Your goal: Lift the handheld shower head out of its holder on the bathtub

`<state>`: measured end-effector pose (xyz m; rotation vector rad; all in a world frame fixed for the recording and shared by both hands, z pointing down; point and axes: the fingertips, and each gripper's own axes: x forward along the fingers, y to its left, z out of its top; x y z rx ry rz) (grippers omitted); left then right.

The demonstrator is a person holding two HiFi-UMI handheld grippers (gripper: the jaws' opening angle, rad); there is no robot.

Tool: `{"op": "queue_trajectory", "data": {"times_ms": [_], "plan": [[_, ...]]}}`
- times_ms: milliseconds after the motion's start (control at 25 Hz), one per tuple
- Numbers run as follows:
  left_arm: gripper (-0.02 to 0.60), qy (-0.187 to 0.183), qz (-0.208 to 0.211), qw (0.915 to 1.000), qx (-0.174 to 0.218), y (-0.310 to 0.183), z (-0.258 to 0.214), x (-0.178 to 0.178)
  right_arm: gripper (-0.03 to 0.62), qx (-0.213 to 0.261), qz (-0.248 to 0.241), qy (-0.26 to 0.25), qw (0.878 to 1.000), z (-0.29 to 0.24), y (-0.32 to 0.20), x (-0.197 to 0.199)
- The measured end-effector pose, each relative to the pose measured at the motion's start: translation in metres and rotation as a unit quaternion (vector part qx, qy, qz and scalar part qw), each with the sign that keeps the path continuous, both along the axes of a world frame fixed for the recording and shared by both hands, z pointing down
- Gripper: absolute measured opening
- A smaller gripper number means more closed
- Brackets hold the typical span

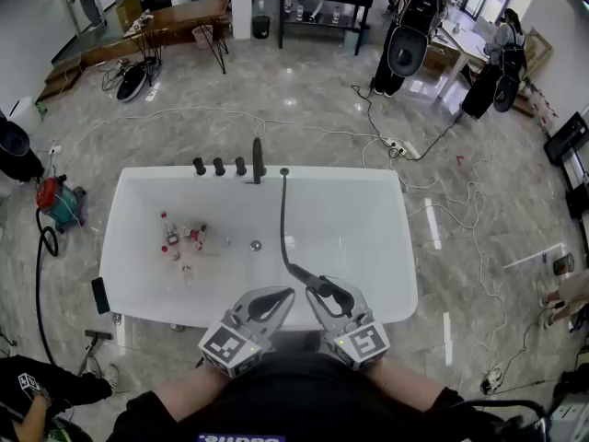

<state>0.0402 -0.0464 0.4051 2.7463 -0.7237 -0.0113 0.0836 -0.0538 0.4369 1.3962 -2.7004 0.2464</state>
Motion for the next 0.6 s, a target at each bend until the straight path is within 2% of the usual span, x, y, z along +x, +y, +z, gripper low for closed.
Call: {"op": "queue_trajectory", "data": {"times_ms": [360, 600], "plan": [[0.0, 0.0, 0.001, 1.0, 0.0, 0.0009, -0.0024, 0.0009, 0.132, 0.0, 0.006, -0.001, 1.0, -0.0033, -0.0043, 0.0029], [0.0, 0.006, -0.004, 1.0, 0.004, 0.0035, 0.0021, -0.0027, 0.132, -0.016, 0.028, 0.012, 0.999, -0.0049, -0.0062, 0.006]]}}
